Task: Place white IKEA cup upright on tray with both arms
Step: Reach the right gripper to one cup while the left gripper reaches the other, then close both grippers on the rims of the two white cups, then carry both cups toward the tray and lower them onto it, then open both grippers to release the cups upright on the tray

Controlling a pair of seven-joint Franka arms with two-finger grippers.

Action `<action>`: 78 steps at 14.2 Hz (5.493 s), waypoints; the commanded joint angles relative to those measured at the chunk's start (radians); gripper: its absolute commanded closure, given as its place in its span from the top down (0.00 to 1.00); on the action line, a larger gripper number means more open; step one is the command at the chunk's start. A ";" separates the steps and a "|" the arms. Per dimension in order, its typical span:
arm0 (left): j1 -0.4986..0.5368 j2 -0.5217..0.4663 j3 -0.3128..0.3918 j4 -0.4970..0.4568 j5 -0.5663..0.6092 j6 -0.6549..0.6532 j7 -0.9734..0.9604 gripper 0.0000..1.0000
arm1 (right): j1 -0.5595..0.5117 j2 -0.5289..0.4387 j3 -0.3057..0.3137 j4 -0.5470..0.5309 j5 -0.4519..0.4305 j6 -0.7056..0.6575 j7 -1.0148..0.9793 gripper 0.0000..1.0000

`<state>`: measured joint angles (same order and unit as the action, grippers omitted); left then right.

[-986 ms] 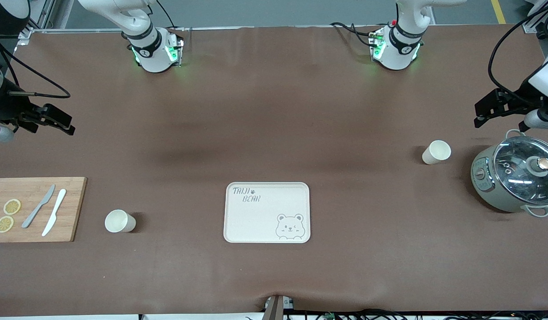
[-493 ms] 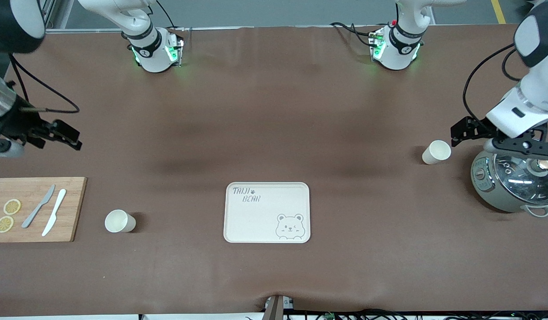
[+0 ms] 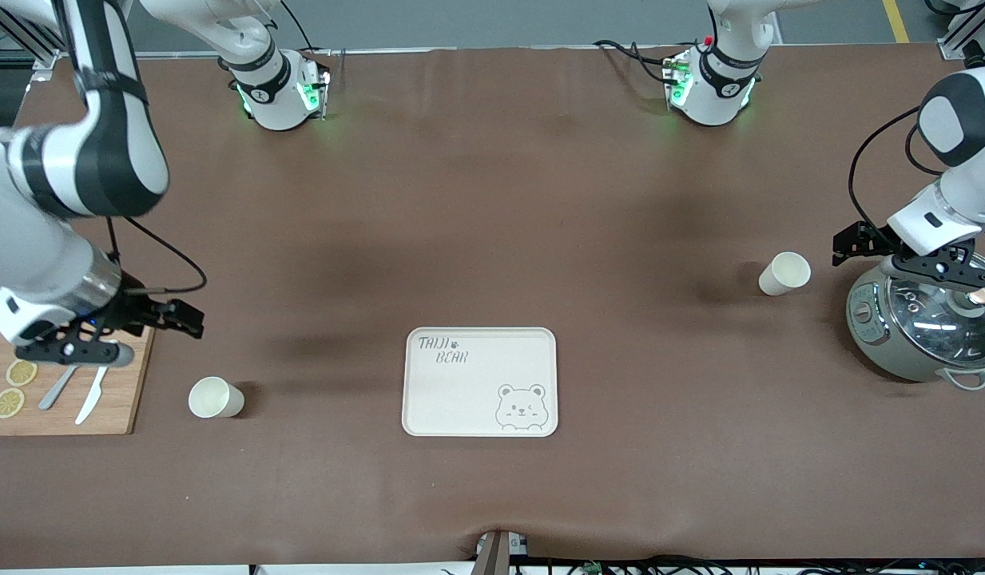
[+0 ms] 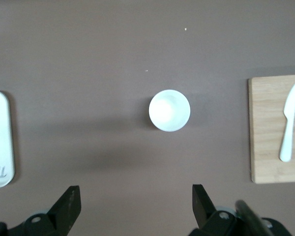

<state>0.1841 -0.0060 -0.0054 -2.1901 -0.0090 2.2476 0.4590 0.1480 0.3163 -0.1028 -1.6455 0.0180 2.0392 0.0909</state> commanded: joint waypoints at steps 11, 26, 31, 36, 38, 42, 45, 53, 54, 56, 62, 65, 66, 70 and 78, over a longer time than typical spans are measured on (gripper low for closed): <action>0.032 0.115 -0.011 -0.207 -0.022 0.403 0.047 1.00 | -0.008 0.355 -0.003 0.125 0.000 0.228 -0.151 1.00; 0.068 0.184 -0.018 -0.313 -0.020 0.618 0.098 1.00 | -0.015 0.406 -0.003 0.112 -0.001 0.279 -0.152 0.12; 0.071 0.215 -0.041 -0.300 -0.016 0.626 0.130 0.00 | -0.010 0.403 -0.003 0.122 -0.004 0.279 -0.154 0.00; 0.066 0.221 -0.042 -0.272 -0.025 0.624 0.125 0.00 | 0.027 0.392 -0.002 0.159 0.003 0.268 -0.137 0.00; 0.060 0.222 -0.063 -0.241 -0.031 0.620 0.083 0.00 | 0.034 0.392 0.008 0.176 0.003 0.253 -0.073 0.00; 0.054 0.247 -0.169 -0.125 -0.032 0.561 -0.089 0.00 | 0.106 0.400 0.014 0.251 -0.004 0.139 0.097 0.00; -0.019 0.262 -0.229 -0.015 -0.029 0.453 -0.314 0.00 | 0.177 0.406 0.014 0.286 -0.007 0.125 0.205 0.00; -0.385 0.516 -0.220 0.445 0.200 0.131 -1.056 0.00 | 0.347 0.547 0.014 0.509 -0.004 0.139 0.409 0.00; -0.434 0.581 -0.220 0.549 0.263 0.059 -1.165 0.00 | 0.358 0.567 0.015 0.535 -0.004 0.142 0.409 0.00; -0.510 0.700 -0.219 0.726 0.305 -0.040 -1.281 0.00 | 0.375 0.602 0.028 0.579 -0.004 0.151 0.412 0.00; -0.581 0.817 -0.219 0.866 0.296 -0.046 -1.401 0.00 | 0.415 0.652 0.051 0.582 -0.004 0.196 0.460 0.00; -0.626 0.868 -0.219 0.921 0.296 0.001 -1.461 0.00 | 0.415 0.667 0.071 0.581 -0.006 0.194 0.469 0.00; -0.638 0.876 -0.219 0.922 0.296 0.030 -1.476 0.00 | 0.415 0.671 0.071 0.581 -0.006 0.199 0.469 0.00; -0.655 0.905 -0.219 0.922 0.297 0.089 -1.491 0.00 | 0.415 0.673 0.072 0.581 -0.006 0.199 0.466 0.43; -0.654 0.911 -0.219 0.918 0.299 0.107 -1.513 1.00 | 0.397 0.604 0.074 0.581 -0.001 0.184 0.467 1.00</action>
<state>-0.4657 0.9006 -0.2282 -1.2974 0.2727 2.3562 -1.0209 0.5628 0.9563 -0.0412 -1.0705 0.0186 2.2453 0.5422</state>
